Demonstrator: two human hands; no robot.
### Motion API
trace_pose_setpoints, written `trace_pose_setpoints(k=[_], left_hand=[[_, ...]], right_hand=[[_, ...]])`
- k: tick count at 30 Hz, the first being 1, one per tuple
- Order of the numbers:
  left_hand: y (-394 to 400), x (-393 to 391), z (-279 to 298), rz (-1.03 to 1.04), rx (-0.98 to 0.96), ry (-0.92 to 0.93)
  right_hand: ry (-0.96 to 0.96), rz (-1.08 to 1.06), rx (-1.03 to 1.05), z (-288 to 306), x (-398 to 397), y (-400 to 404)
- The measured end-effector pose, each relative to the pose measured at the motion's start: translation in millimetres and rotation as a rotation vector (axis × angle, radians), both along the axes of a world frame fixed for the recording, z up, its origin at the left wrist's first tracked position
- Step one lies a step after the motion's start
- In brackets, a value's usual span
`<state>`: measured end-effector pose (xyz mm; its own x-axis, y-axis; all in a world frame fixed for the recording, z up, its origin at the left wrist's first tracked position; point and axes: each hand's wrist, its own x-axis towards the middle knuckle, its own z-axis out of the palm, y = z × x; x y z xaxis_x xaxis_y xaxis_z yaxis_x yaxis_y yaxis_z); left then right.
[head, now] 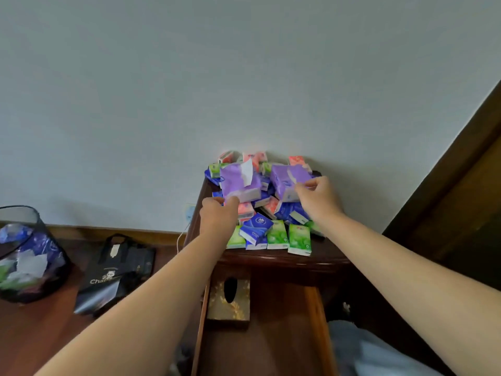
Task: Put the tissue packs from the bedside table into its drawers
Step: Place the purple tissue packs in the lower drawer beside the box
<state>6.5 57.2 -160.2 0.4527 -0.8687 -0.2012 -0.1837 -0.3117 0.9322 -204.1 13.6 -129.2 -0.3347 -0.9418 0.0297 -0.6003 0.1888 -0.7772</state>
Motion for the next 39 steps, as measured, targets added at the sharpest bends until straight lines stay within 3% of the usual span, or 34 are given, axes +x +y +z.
trace_pose_setpoints(k=[5,10,13,16,20,22,26,29,34,39], left_hand=[[-37.7,-2.1,-6.1,0.098,0.117,-0.068],[-69.9,-4.1,-18.3,0.115,0.217,-0.109],[-81.9,-5.9,-25.5,0.109,0.246,-0.143],[-88.5,-7.5,-30.1,0.132,0.248,-0.064],[-91.9,-6.4,-33.4,0.2,0.097,0.093],[-91.0,-6.5,-30.0,0.192,-0.004,0.175],[-79.8,-8.3,-4.2,0.179,-0.16,0.335],[-58.5,-4.8,20.5,0.123,-0.211,0.427],[4.2,7.5,38.7,-0.201,-0.201,0.628],[78.4,15.5,16.6,-0.371,-0.058,0.709]], right_hand=[[0.259,-0.098,0.307,-13.4,-19.4,-50.9],[0.202,-0.162,0.357,-33.3,-18.8,-74.3],[0.215,-0.09,0.393,-39.9,-20.6,-82.0],[0.231,-0.041,0.431,-41.1,-23.4,-84.4],[0.177,-0.049,0.39,-37.0,-20.1,-83.0],[0.084,-0.07,0.304,-35.2,-18.1,-81.5],[-0.34,-0.032,0.108,-18.3,-15.0,-72.2],[-0.529,-0.01,0.023,6.9,-12.9,-53.8],[-0.846,0.225,0.058,27.7,-19.8,6.4],[-0.998,0.377,0.219,-12.0,-32.0,82.9]])
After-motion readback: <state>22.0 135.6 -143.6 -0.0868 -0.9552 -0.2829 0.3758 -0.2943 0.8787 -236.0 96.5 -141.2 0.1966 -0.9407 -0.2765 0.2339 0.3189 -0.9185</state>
